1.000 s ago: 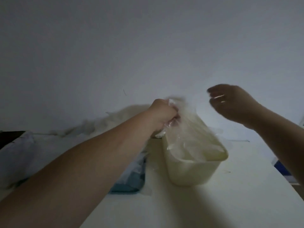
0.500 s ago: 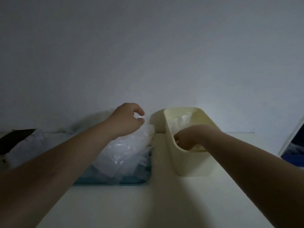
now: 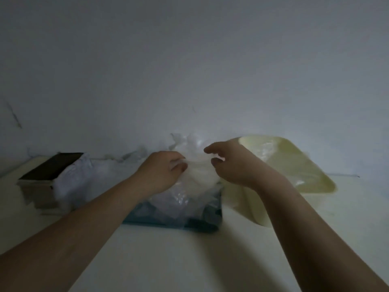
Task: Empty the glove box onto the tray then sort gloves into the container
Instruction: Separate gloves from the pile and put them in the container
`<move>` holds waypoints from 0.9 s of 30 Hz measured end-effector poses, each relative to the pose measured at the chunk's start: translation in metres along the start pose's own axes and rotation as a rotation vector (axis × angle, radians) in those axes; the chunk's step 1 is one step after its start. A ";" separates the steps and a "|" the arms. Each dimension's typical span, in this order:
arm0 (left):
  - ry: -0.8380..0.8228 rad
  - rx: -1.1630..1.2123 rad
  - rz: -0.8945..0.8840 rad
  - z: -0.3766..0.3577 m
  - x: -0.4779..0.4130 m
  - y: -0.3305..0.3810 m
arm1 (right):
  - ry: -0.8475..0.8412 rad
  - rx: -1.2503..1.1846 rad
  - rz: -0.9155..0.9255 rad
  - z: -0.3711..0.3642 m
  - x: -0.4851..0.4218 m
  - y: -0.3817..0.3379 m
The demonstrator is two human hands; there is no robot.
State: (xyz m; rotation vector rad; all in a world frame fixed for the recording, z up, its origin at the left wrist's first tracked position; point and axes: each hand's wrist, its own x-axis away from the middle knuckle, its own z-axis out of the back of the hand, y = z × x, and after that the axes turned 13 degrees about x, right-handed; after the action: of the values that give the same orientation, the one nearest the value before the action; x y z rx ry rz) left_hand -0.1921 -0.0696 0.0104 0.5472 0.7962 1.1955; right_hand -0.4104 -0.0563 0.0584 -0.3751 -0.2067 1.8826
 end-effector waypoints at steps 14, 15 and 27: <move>0.167 0.460 0.019 0.003 0.011 -0.012 | 0.281 -0.122 -0.072 -0.043 -0.020 -0.001; 0.175 0.463 0.000 -0.001 0.012 -0.014 | 0.228 -0.116 -0.058 -0.042 -0.018 -0.002; 0.133 0.407 -0.038 0.019 0.019 -0.020 | 0.084 -0.051 0.040 -0.063 -0.025 -0.002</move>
State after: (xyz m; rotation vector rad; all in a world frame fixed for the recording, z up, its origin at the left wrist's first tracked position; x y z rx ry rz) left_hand -0.1622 -0.0564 0.0019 0.7859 1.1708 1.0461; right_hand -0.3789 -0.0819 0.0039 -0.4960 -0.1921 1.8995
